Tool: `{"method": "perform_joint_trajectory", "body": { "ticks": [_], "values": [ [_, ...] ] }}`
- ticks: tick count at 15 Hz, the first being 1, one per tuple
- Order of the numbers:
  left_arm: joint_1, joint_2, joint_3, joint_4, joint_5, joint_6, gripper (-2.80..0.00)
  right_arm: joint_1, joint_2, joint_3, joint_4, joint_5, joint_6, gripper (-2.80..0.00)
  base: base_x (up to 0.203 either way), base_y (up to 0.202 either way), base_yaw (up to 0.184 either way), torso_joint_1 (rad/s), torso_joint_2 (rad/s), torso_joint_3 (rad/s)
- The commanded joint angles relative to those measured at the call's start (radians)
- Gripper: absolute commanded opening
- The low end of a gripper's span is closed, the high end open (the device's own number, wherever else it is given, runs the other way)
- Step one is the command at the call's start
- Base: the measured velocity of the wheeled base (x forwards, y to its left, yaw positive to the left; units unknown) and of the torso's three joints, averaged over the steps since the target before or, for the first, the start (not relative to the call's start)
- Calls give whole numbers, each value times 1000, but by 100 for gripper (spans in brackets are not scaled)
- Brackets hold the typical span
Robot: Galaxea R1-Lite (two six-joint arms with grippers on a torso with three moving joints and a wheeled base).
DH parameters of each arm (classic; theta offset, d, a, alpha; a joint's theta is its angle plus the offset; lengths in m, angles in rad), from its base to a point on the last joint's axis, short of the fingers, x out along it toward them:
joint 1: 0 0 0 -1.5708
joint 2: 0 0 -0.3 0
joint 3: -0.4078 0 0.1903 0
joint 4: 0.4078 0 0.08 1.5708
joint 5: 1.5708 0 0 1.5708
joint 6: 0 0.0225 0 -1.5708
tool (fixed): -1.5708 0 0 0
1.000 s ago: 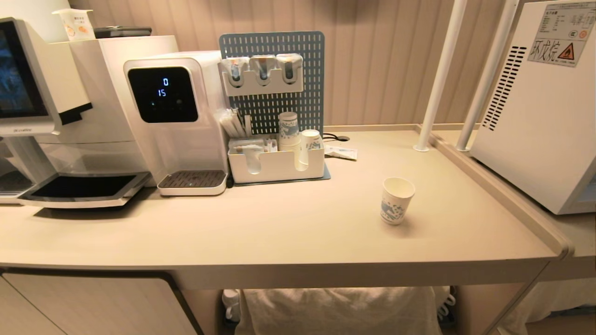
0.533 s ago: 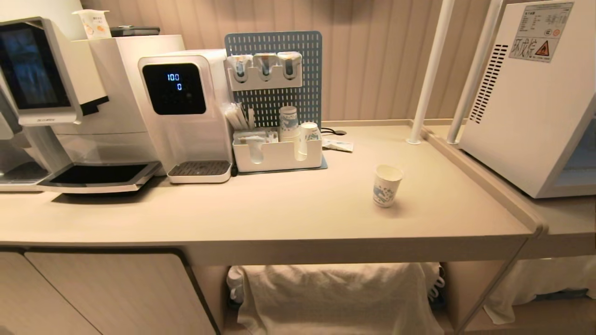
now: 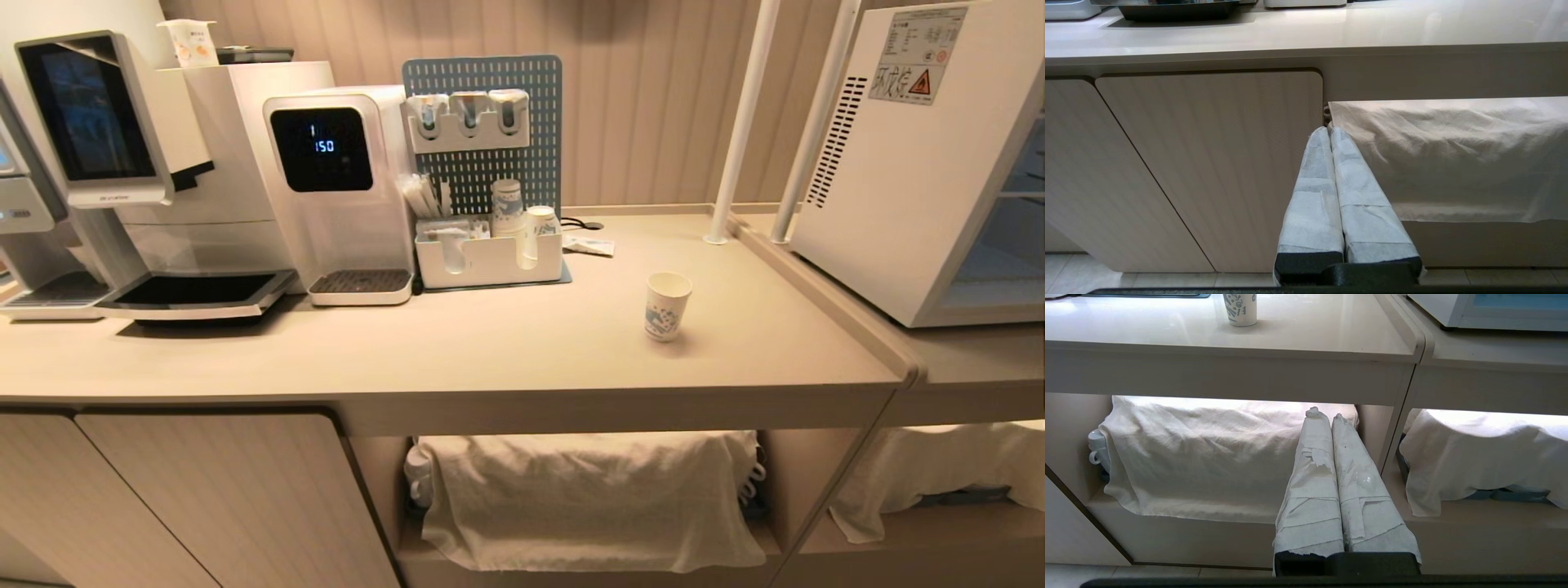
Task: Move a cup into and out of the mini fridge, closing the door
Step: Close the freezer door
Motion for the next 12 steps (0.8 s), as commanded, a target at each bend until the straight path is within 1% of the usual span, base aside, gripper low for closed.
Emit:
{"method": "perform_joint_trajectory", "body": {
  "ticks": [1,2,4,12],
  "values": [
    [0,1,-1,2,1,2,-280,0,1,0,0,0,-2,-280,0,0,0,0,0,0],
    [0,1,-2,2,-2,17,-280,0,1,0,0,0,-2,-280,0,0,0,0,0,0],
    [0,1,-2,4,-8,49,-280,0,1,0,0,1,-1,-280,1,-119,12,2,2,8],
    [0,1,-2,4,-8,54,-280,0,1,0,0,1,-1,-280,0,-193,0,2,3,2]
  ]
}}
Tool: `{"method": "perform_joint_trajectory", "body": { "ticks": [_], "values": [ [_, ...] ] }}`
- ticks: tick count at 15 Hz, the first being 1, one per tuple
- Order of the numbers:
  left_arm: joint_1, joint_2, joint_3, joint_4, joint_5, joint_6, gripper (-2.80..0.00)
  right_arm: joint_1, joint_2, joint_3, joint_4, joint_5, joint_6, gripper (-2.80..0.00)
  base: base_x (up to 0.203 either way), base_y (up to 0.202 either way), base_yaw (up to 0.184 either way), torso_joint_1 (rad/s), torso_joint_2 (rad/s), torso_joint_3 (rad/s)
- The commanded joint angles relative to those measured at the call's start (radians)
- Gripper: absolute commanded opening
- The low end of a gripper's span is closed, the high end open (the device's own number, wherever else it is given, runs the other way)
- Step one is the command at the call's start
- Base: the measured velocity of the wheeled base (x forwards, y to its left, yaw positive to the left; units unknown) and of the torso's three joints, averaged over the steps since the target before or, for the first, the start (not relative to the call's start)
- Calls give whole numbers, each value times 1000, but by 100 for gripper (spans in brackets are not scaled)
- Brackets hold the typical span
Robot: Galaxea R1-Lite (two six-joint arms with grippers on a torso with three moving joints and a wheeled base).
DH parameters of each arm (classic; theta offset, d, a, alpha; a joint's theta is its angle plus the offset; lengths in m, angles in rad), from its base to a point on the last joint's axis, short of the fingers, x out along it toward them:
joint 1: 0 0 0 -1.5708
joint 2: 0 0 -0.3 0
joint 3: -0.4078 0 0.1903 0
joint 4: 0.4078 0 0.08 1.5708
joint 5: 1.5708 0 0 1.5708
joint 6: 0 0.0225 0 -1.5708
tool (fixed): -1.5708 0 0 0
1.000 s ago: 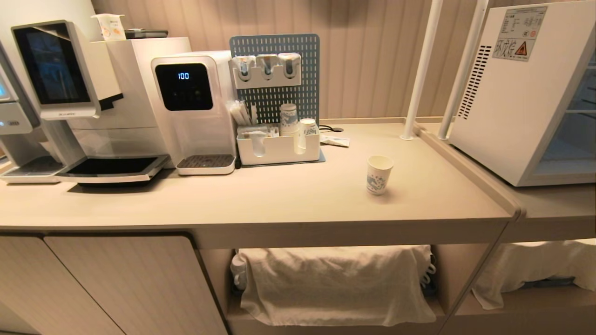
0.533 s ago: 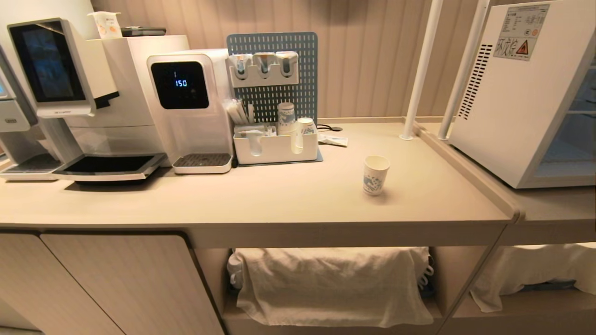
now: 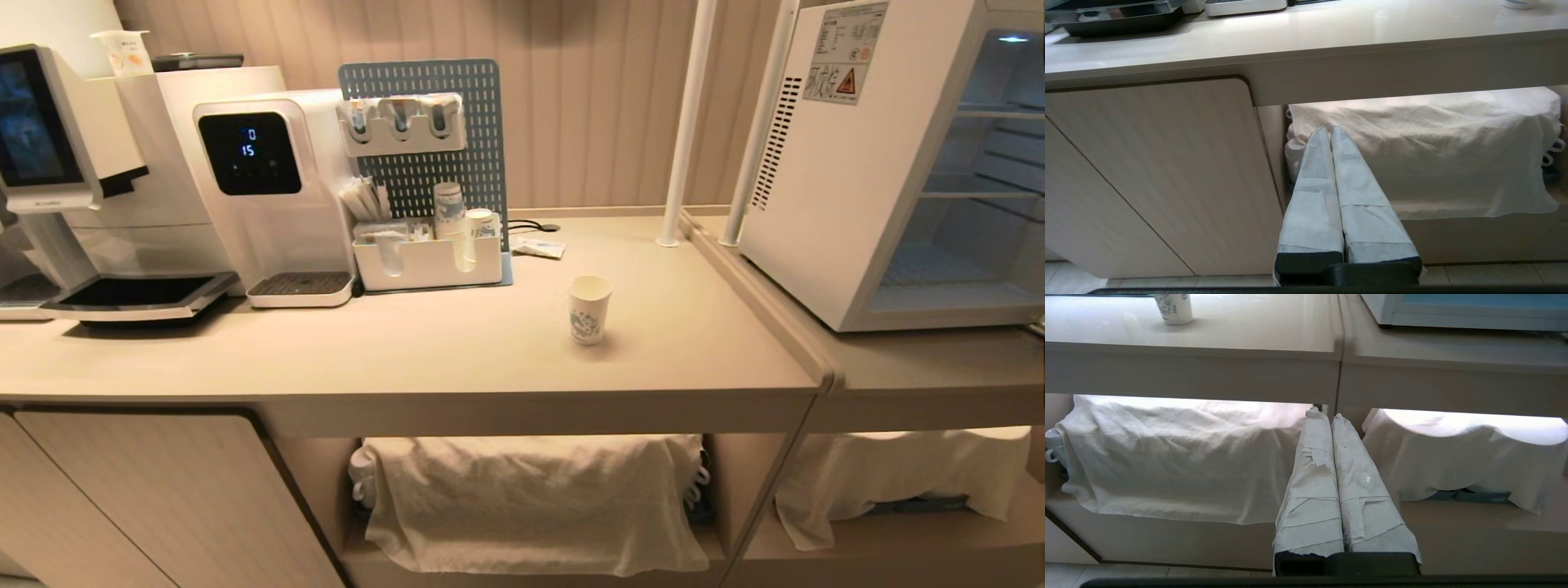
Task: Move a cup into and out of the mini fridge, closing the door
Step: Close the freezer door
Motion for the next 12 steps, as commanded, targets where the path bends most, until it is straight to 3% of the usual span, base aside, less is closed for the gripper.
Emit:
{"method": "perform_joint_trajectory", "body": {
  "ticks": [1,12],
  "values": [
    [0,1,0,0,0,-1,-280,0,0,0,0,0,-5,-280,0,-188,-1,3,1,1],
    [0,1,0,-1,0,-7,-280,0,1,0,0,1,-3,-280,0,-195,1,1,1,2]
  ]
}}
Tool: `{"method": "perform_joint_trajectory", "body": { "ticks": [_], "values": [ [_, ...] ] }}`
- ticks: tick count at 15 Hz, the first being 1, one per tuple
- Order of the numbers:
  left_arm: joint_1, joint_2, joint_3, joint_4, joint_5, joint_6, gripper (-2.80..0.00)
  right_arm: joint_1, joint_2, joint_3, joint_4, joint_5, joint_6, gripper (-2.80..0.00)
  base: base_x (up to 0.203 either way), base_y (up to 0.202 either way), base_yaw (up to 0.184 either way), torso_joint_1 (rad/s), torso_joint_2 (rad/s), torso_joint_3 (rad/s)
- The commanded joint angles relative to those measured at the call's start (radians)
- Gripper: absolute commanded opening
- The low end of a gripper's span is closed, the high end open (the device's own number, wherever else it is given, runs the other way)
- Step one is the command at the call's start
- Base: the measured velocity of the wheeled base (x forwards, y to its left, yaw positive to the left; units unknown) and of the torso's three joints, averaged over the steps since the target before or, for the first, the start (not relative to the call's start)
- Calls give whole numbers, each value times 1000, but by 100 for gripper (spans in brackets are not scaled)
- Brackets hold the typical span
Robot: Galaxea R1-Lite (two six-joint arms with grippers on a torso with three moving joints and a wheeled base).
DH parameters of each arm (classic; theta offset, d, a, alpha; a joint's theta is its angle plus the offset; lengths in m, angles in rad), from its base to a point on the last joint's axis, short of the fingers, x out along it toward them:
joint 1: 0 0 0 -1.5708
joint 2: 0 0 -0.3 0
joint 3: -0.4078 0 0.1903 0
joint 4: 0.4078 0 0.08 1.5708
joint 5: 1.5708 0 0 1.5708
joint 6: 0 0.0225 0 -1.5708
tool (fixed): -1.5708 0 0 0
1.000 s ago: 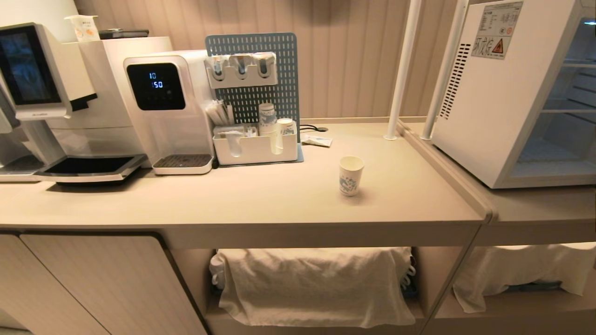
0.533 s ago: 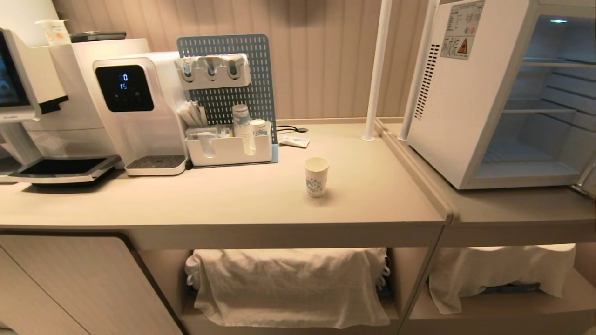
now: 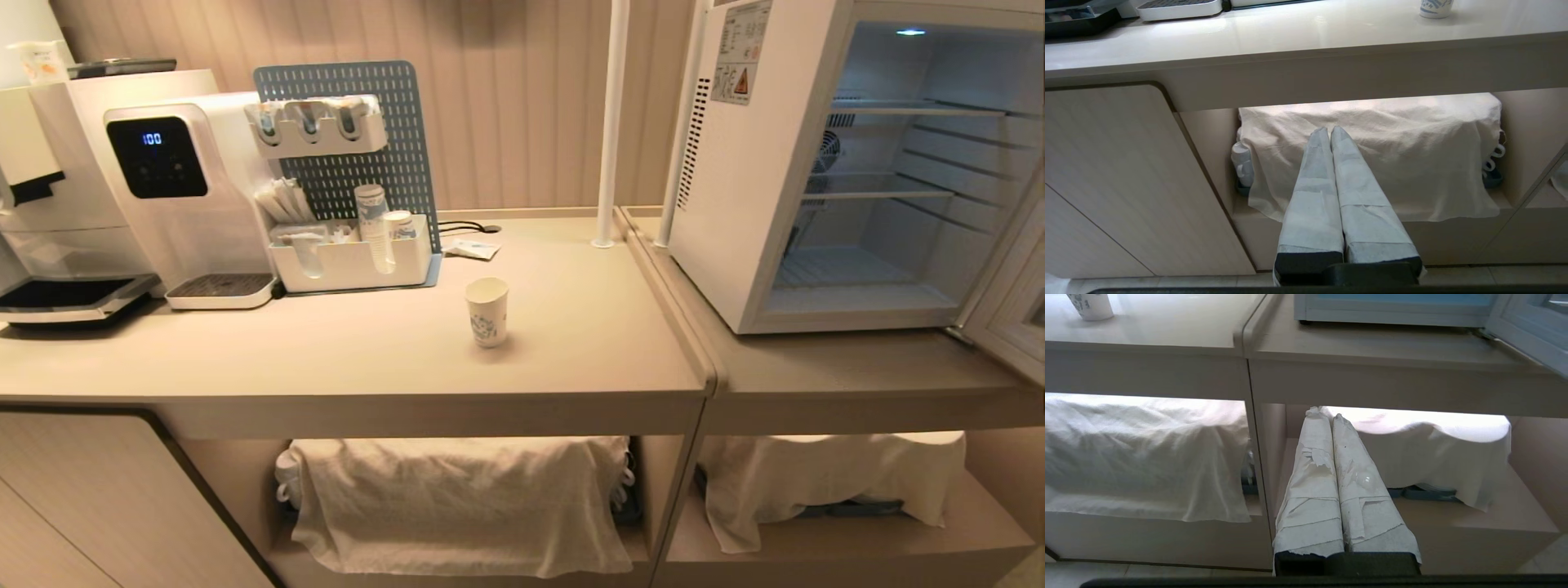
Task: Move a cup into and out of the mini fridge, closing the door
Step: Close the freezer door
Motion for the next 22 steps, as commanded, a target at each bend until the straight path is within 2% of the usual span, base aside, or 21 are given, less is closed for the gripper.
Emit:
{"method": "perform_joint_trajectory", "body": {
  "ticks": [1,16,22],
  "values": [
    [0,1,0,0,0,0,-280,1,1,0,-1,0,-1,-280,0,-199,-1,0,2,2],
    [0,1,1,4,0,3,-280,1,1,0,-2,0,0,-280,0,-191,0,2,2,2],
    [1,1,1,3,0,0,-280,1,1,-1,-2,0,0,-280,0,-16,-1,0,2,0]
  ]
}}
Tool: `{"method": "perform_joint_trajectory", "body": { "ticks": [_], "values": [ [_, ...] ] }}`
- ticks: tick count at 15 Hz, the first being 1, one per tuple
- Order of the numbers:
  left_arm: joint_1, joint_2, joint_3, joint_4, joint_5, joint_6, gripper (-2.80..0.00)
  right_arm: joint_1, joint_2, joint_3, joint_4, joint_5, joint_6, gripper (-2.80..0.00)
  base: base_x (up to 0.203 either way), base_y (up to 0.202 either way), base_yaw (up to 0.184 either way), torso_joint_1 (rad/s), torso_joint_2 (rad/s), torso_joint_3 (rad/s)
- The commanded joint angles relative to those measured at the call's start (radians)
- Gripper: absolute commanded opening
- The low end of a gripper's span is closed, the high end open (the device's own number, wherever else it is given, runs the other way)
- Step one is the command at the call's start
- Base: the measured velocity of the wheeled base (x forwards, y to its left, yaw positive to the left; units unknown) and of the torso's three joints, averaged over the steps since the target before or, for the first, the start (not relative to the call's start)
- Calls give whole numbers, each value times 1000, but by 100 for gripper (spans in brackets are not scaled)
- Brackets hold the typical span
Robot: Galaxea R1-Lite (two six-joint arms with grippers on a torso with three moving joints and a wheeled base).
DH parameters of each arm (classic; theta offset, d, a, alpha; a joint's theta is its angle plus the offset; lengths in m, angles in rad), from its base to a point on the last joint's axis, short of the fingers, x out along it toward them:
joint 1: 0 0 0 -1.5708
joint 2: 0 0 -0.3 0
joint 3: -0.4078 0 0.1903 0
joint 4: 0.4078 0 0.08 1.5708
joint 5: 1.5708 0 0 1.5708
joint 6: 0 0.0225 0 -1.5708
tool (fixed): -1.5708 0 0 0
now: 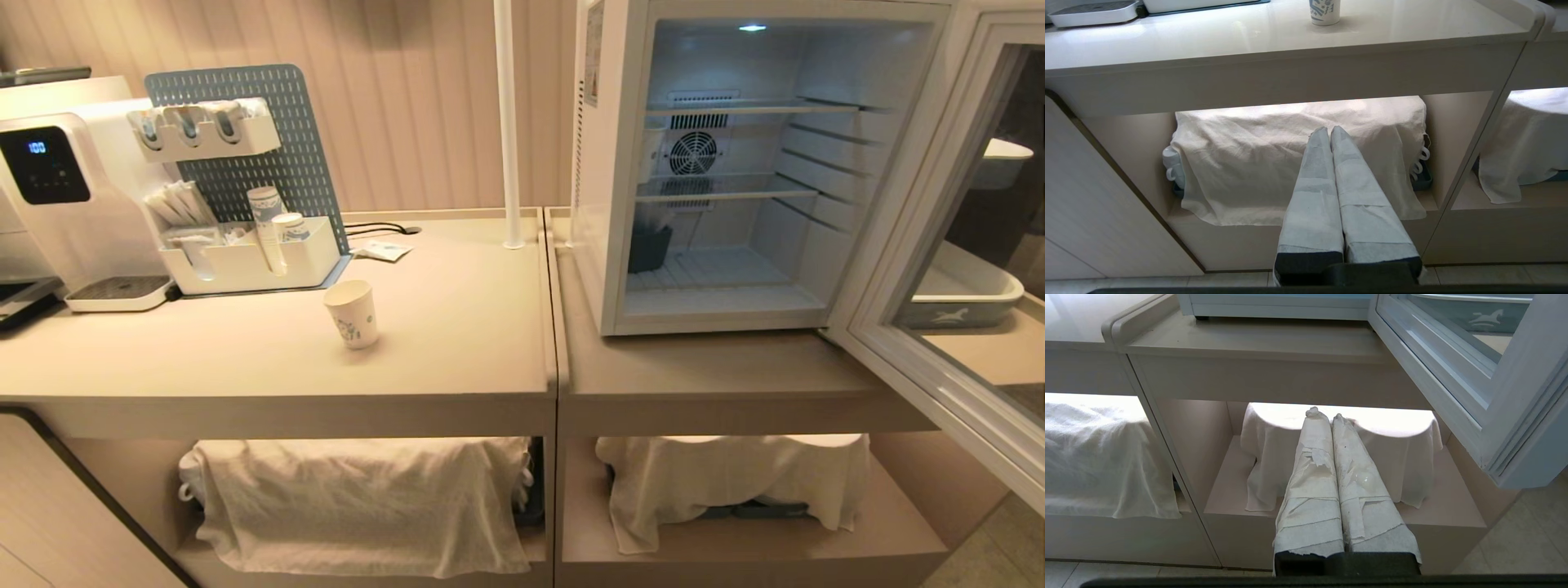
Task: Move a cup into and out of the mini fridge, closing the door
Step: Close the freezer door
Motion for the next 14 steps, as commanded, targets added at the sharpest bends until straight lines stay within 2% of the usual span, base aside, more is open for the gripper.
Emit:
{"method": "perform_joint_trajectory", "body": {
  "ticks": [1,12,14],
  "values": [
    [-1,1,0,1,0,0,-280,-1,1,0,-1,0,-1,-280,0,0,0,0,0,0],
    [-1,1,0,1,3,-6,-280,-1,1,0,-1,0,-2,-280,-185,0,0,3,3,2],
    [-1,1,0,-1,3,-13,-280,-1,0,0,-1,0,-2,-280,-109,0,-2,0,0,7]
  ]
}}
